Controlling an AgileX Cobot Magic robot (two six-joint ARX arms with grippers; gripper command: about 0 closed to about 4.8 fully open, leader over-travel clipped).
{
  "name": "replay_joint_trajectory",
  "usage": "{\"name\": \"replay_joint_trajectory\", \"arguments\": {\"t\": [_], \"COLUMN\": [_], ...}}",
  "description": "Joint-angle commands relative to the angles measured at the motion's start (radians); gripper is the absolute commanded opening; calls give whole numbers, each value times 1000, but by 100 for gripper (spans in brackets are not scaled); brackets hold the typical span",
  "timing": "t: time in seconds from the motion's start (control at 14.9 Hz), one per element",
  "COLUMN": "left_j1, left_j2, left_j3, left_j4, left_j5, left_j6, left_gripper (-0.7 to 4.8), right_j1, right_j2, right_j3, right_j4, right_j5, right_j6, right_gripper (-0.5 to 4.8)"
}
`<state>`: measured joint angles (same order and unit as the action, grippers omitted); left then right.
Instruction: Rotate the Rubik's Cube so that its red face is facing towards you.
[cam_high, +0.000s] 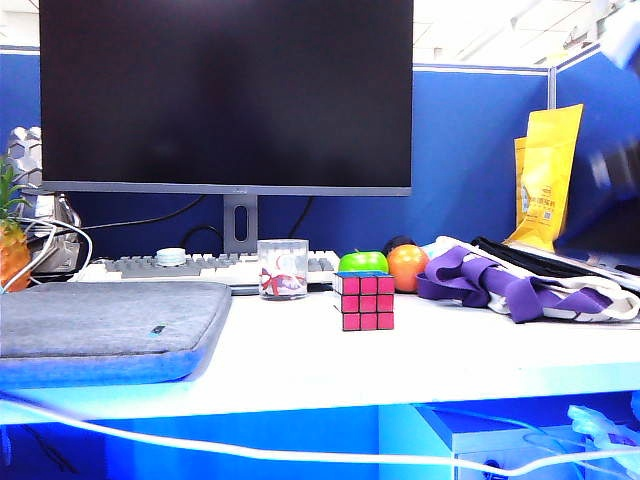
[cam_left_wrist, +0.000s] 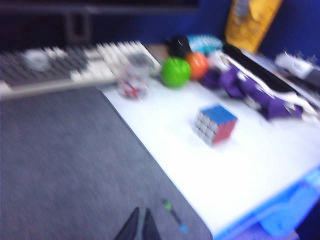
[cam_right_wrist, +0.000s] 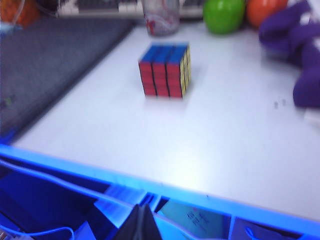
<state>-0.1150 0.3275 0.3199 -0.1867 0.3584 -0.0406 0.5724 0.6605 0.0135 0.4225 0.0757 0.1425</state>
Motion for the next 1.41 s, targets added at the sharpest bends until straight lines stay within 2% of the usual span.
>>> {"name": "replay_joint_trajectory", "arguments": {"t": [0.07,0.13,0.2,0.27,0.4,0.54,0.67,1.14,1.34,1.41], "left_j1": [0,0,0,0,0,0,0,0,0,0], "left_j2": [0,0,0,0,0,0,0,0,-63,-125], "left_j3": [-86,-102,-127,-140,-148,-148,-148,-148,-167,-183], "left_j4": [65,99,139,145,142,144,146,166,158,157], "left_j5": [19,33,45,40,39,57,153,158,163,159], "left_j6": [58,76,134,145,136,88,77,67,67,67], "left_gripper": [-5,-5,-5,-5,-5,1,109,112,112,112], "right_j1": [2,2,1,1,1,1,1,1,-15,-55], "right_j2": [0,0,0,0,0,0,0,-17,-295,-389], "right_j3": [2,2,2,2,2,2,2,-5,-13,-13], "right_j4": [53,51,46,47,54,74,72,66,-115,-163], "right_j5": [0,0,0,-1,1,0,0,0,-20,-41], "right_j6": [-15,-16,-20,-19,-19,-16,-16,-16,-16,-16], "right_gripper": [12,13,13,13,12,12,12,12,12,12]}}
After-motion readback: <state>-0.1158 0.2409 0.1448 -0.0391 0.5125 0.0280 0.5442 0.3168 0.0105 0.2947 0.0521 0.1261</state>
